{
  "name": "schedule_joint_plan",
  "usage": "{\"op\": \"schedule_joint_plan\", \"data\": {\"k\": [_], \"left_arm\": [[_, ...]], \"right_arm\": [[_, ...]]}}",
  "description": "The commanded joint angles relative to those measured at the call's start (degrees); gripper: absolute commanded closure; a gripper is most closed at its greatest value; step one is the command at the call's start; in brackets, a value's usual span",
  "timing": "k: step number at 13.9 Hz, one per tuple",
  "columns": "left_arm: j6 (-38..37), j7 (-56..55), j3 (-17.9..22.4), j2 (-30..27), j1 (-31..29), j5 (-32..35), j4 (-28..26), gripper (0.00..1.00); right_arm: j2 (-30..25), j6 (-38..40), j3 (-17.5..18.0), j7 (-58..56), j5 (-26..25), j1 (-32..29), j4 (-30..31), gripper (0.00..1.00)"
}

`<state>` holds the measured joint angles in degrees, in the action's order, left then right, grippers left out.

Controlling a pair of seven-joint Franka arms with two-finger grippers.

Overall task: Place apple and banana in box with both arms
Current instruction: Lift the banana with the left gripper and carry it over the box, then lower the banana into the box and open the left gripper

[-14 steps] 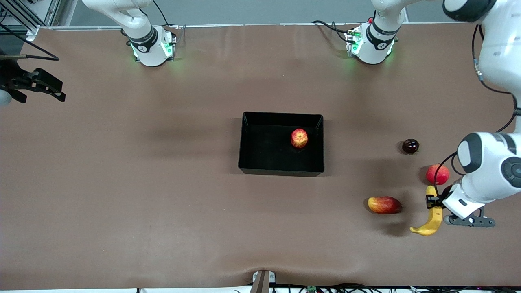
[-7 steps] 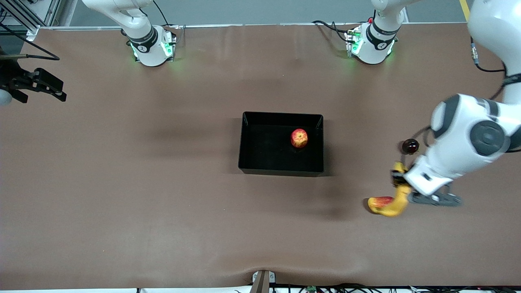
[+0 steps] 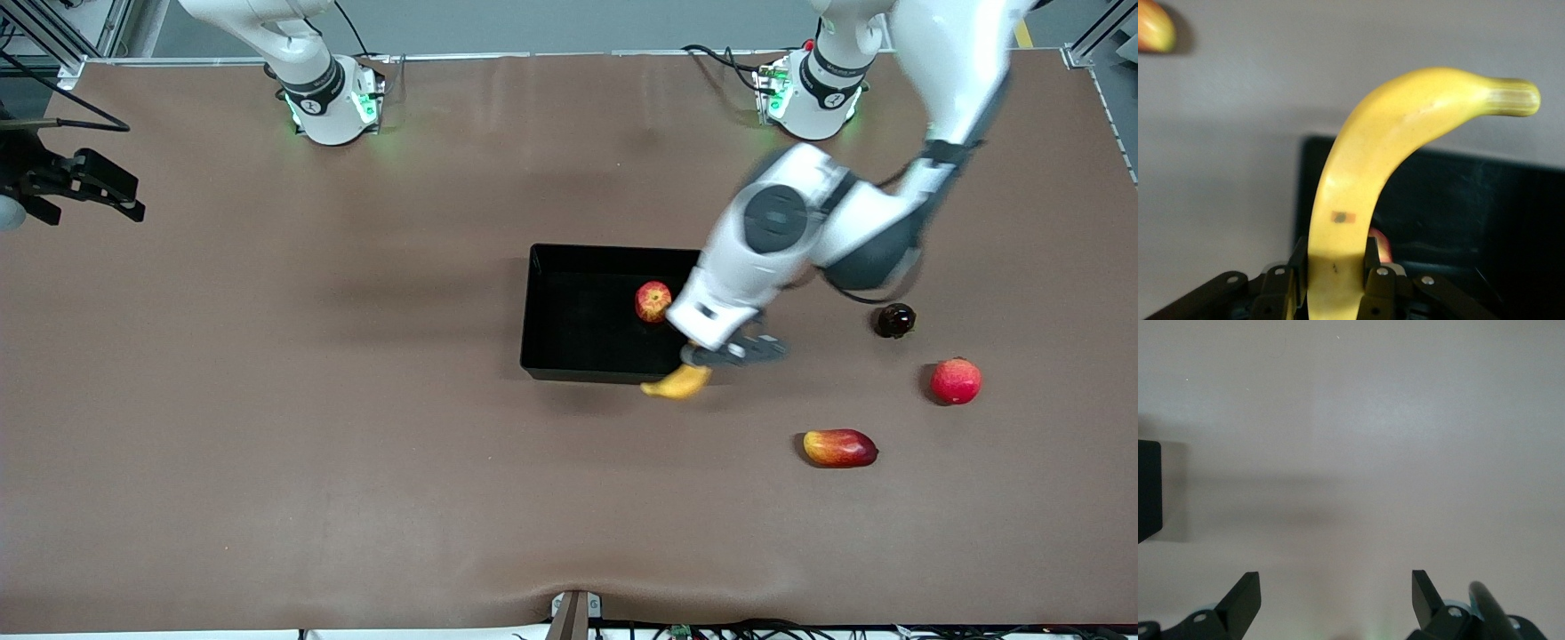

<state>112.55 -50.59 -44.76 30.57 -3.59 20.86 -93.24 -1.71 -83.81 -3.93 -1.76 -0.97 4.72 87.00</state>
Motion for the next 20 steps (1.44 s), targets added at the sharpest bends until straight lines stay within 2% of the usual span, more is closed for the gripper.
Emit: {"op": "schedule_joint_plan", "data": {"k": [1,5,8,10,14,15,16,17,20], "left_arm": [[0.6,-6.4,0.5,2.8,5.1,2.3,0.5,1.00],[2.4,-17.2,0.6,8.5,12.1,9.4,0.6,1.00],[3.2,-21.7,0.7,12.5,13.2,13.8,0.6,1.00],[6.7,-23.6,1.2,15.0,14.5,15.6,1.0,1.00],[12.2,-24.6,8.6,16.9,20.2,16.1,1.3,0.98],[12.7,-24.6,9.1,16.9,20.3,16.1,1.4,0.66],[12.7,-24.6,9.2,16.5,20.0,16.0,1.6,0.15],[12.7,-24.6,9.1,16.1,19.6,16.0,1.8,0.00],[9.2,-23.7,9.0,11.4,16.6,16.0,2.7,0.00]], "right_arm": [[-0.8,0.2,0.3,0.2,1.1,-0.6,0.5,0.00],[-0.7,0.2,0.3,0.3,1.1,-0.7,0.5,0.00],[-0.7,0.1,0.2,0.3,1.1,-0.7,0.5,0.00],[-0.4,-0.1,0.2,0.2,1.1,-0.6,0.5,0.00],[-0.1,-0.3,0.2,0.2,1.1,-0.6,0.5,0.00],[-0.1,-0.2,0.2,0.2,1.1,-0.7,0.5,0.00],[-0.1,-0.1,0.2,0.3,1.1,-0.6,0.6,0.00],[-0.1,0.0,0.2,0.2,1.1,-0.6,0.4,0.00],[-0.1,-0.4,0.1,0.2,1.1,-0.7,0.4,0.00]]}}
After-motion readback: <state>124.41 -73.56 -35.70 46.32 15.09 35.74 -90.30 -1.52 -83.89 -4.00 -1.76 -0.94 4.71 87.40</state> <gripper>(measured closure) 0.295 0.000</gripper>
